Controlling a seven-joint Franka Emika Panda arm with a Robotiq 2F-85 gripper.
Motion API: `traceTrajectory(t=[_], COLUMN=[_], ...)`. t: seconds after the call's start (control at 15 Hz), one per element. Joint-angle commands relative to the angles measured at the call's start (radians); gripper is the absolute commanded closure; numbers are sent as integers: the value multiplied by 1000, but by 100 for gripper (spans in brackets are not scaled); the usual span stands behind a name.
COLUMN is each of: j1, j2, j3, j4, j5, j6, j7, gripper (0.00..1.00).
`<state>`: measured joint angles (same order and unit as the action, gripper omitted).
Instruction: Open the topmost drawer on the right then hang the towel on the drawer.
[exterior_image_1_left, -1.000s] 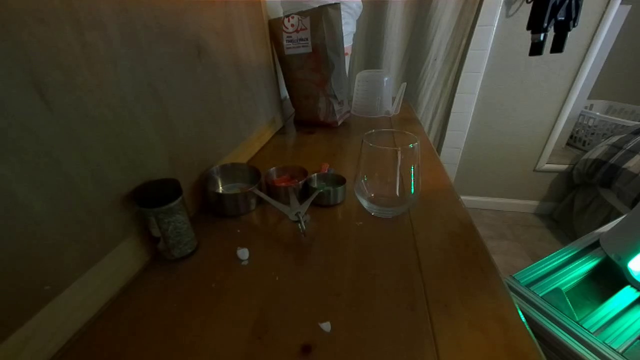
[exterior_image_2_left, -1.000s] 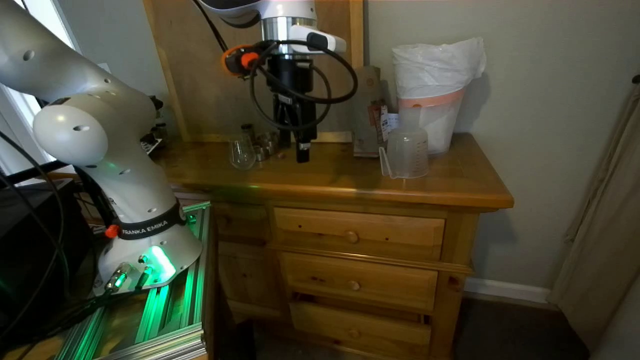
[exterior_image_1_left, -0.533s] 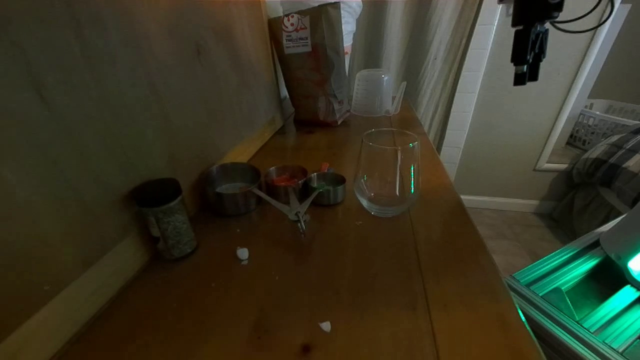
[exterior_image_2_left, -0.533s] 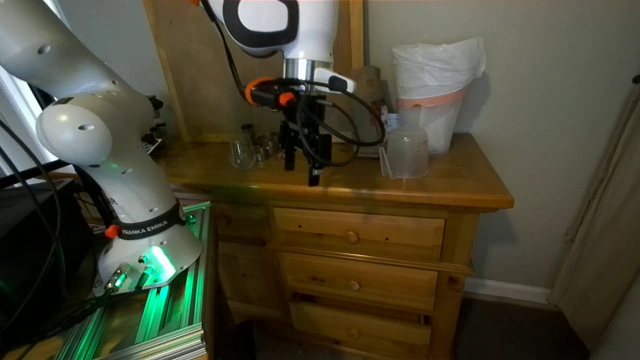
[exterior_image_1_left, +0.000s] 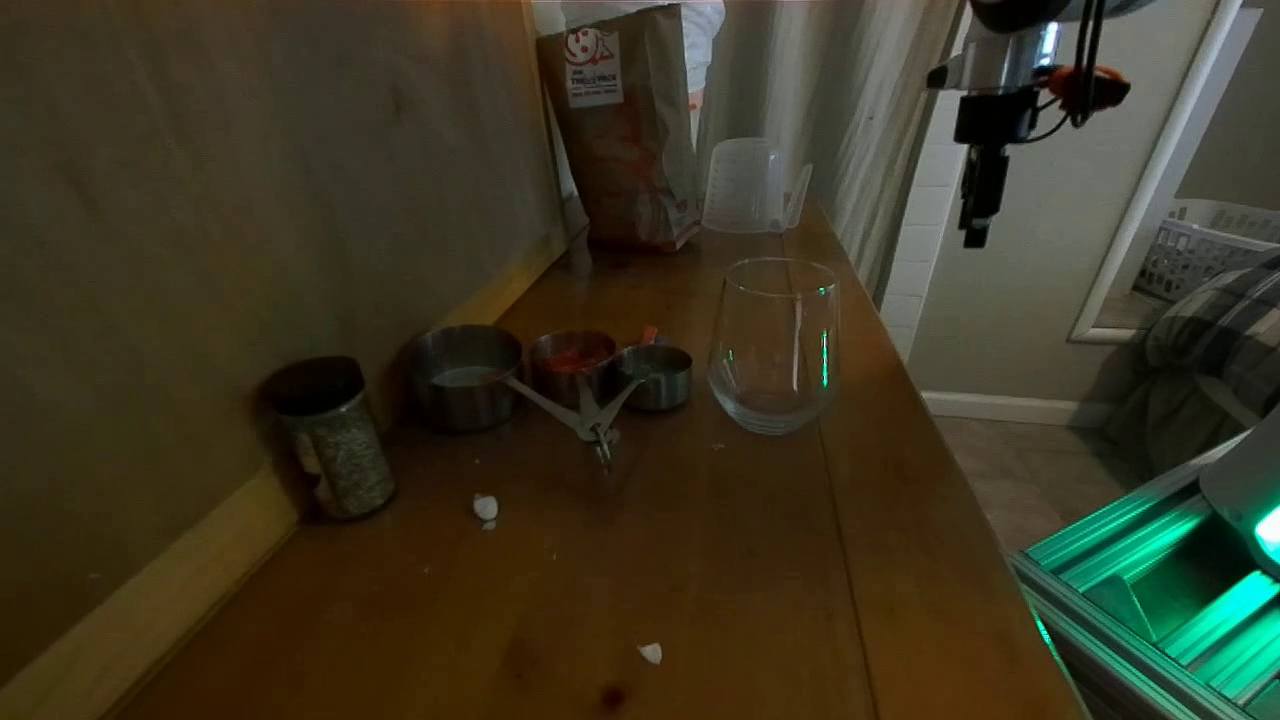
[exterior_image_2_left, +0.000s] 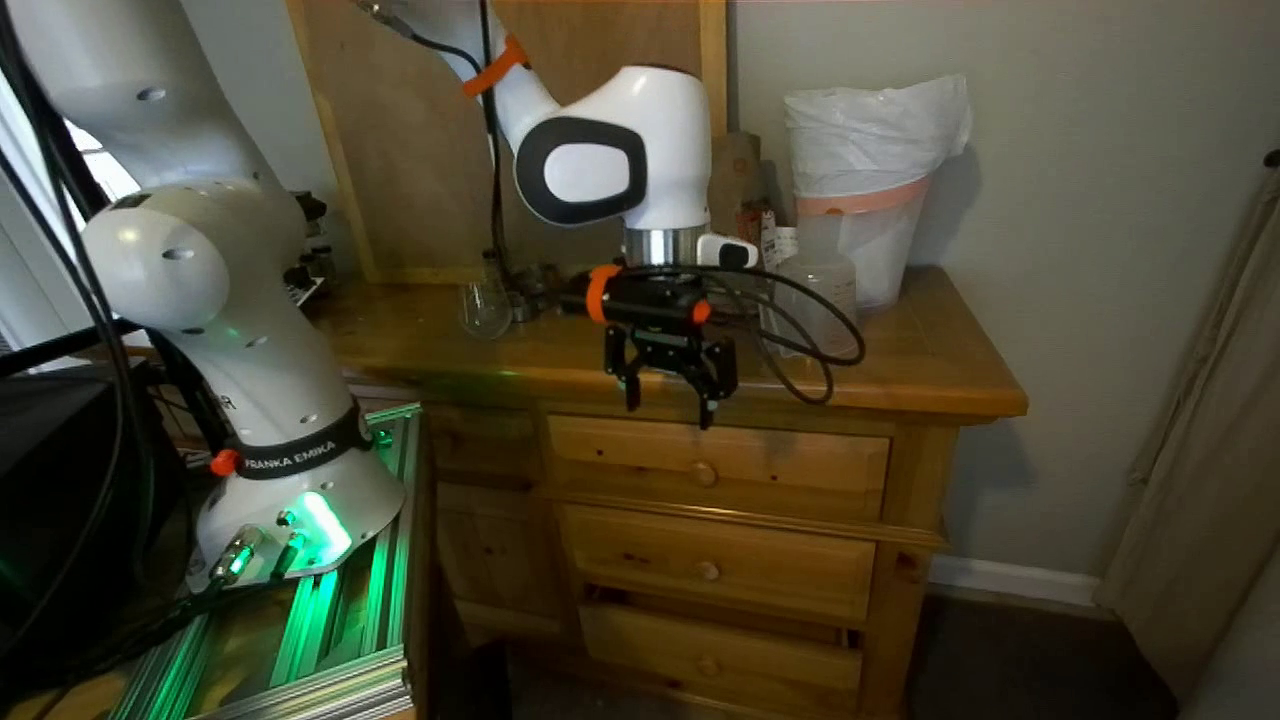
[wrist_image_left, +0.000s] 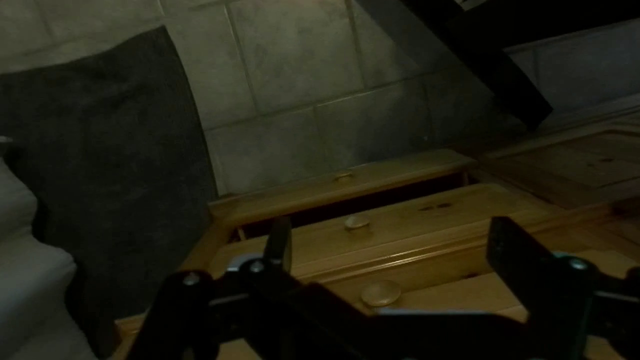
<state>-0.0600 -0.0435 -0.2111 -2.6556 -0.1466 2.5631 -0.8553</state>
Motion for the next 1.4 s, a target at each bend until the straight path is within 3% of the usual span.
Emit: traceTrajectory(t=[0.0,0.2,0.47,0.53,0.73,0.8,1.0,1.33], j1=[-25,-29,-30,-40,-68,-116,-145,-207], j2=[36,110,118,135,169,174,234,333], j3=[36,62,64,66,146,212,278,289], j4=[4,25,36,31,26,35,72,102], j5=[40,81,80,127,408,489,716,880], j6=[32,69,69,129,205,195,181,166], j7=[-53,-108,-114,-155,-416,-496,-724,-961], gripper=[0,0,0,0,0,0,0,0])
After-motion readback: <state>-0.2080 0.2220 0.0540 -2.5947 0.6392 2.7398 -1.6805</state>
